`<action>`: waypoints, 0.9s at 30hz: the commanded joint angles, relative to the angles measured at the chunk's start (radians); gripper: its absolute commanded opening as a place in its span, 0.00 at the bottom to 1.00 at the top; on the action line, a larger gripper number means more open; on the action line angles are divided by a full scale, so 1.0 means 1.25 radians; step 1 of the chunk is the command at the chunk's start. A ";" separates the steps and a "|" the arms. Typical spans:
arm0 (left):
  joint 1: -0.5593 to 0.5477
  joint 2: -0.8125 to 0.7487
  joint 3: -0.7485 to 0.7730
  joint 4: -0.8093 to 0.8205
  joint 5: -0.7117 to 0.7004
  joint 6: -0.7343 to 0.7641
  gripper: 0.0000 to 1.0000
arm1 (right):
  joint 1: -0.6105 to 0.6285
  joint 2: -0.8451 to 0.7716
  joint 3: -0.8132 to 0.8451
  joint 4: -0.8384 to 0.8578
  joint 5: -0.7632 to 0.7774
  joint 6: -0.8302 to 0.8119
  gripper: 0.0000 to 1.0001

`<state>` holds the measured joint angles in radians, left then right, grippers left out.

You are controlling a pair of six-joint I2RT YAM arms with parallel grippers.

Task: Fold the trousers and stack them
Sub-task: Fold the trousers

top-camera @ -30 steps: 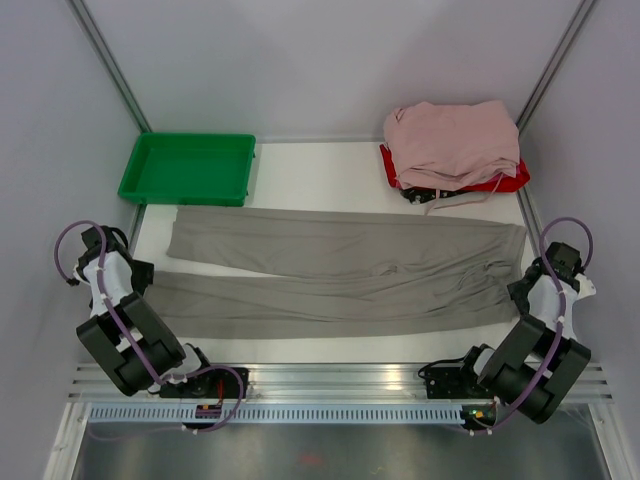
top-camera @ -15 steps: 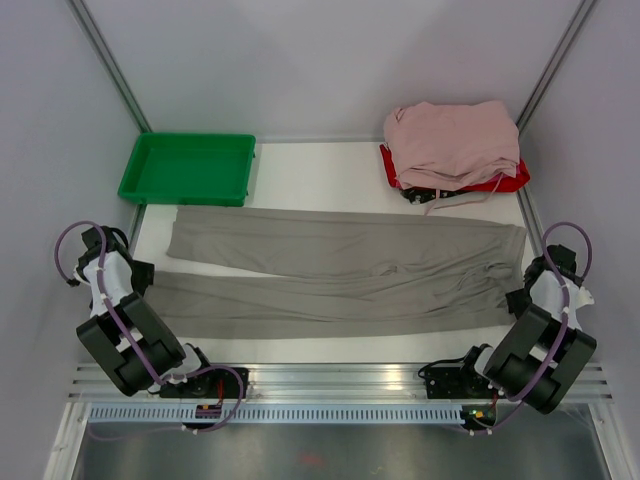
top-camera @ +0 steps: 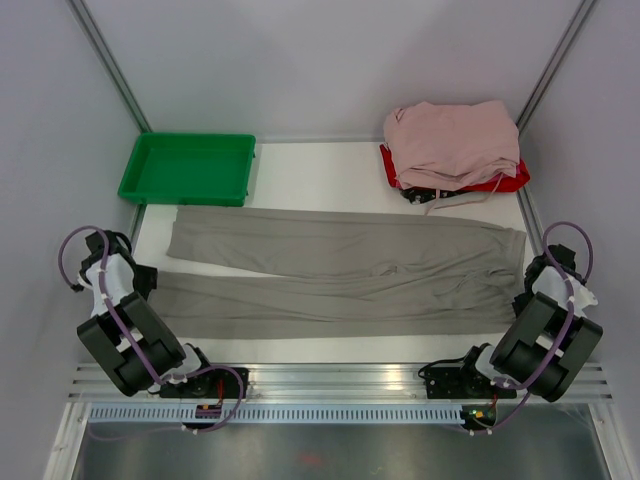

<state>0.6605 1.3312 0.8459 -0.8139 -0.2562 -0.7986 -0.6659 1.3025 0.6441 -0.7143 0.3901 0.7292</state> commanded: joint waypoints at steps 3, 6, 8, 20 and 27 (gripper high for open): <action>0.002 -0.003 -0.052 0.010 0.026 -0.052 0.90 | -0.010 -0.017 0.019 0.019 0.052 -0.011 0.22; 0.002 0.004 -0.061 0.009 0.033 -0.050 0.90 | -0.011 -0.026 0.019 0.035 0.044 -0.016 0.17; 0.002 0.004 -0.053 -0.018 0.012 -0.048 0.91 | -0.011 -0.025 0.021 0.041 0.035 -0.016 0.15; 0.010 -0.087 -0.110 0.034 -0.057 -0.123 1.00 | -0.012 0.027 0.058 0.057 0.010 -0.020 0.15; 0.027 -0.075 -0.134 -0.013 -0.098 -0.179 0.99 | -0.012 0.029 0.061 0.061 -0.002 0.003 0.16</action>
<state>0.6819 1.2377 0.6765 -0.8116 -0.3370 -0.9440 -0.6762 1.3365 0.6907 -0.6636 0.3885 0.7109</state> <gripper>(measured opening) 0.993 0.154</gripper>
